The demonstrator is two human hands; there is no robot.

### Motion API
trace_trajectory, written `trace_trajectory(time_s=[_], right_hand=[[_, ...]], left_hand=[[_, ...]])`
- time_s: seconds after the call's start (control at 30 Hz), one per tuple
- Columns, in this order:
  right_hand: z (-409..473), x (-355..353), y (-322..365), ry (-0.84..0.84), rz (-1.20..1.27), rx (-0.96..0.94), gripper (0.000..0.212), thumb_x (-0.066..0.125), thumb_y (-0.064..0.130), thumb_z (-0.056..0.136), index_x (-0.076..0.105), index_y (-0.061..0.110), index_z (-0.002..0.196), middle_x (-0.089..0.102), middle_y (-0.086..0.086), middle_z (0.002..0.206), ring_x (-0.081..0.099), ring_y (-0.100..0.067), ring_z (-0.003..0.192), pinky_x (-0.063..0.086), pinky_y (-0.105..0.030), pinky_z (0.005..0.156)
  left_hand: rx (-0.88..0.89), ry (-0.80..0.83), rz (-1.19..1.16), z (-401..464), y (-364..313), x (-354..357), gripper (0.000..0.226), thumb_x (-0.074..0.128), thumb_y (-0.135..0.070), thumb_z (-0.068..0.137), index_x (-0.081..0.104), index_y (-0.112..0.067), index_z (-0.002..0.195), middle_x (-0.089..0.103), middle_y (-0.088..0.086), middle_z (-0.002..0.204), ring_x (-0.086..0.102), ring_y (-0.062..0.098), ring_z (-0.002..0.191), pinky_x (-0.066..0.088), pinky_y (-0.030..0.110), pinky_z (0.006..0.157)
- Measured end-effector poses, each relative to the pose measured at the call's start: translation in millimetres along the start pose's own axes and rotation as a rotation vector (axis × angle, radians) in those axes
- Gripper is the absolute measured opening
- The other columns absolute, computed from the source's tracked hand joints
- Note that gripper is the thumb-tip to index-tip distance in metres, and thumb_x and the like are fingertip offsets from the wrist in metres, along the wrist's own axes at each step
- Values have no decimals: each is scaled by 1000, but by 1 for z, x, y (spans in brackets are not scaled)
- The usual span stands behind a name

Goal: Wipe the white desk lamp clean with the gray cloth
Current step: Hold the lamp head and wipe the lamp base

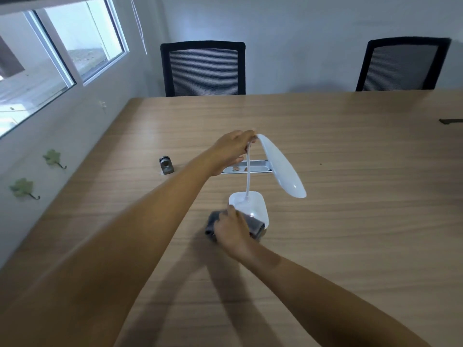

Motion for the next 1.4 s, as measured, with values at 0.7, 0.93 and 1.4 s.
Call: trace_trajectory(time_s=[0.7,0.93,1.4], right_hand=[[-9,-23,-104,-301,108,41,45,41,15,77,64,20,115,68,-10,112,55,-33,104,41,-37,92],[-41,5,-99,-145,192,-131,51,39,5,72,70,24,108,72,-5,112,54,-34,103,44,-37,90],[-50,-40,-123,82,285,77,41,49,0,79,70,14,111,70,-8,117,59,-27,110,48,-31,92]], left_hand=[[-24,-21,-21,0,0,4,29,47,-39,93,61,-18,107,62,3,118,59,18,116,46,34,100],[-41,-31,-16,-4,-3,5,19,48,-37,91,61,-23,91,60,0,108,59,18,117,44,36,104],[-61,-62,-45,-8,-1,3,21,49,-40,92,62,-24,91,63,-2,104,61,15,111,45,36,104]])
Point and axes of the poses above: each hand's wrist, its own z-axis towards the middle knuckle, its own x-axis out of the palm, y = z × x, the point moved 5 cm from there along z, towards the middle knuckle
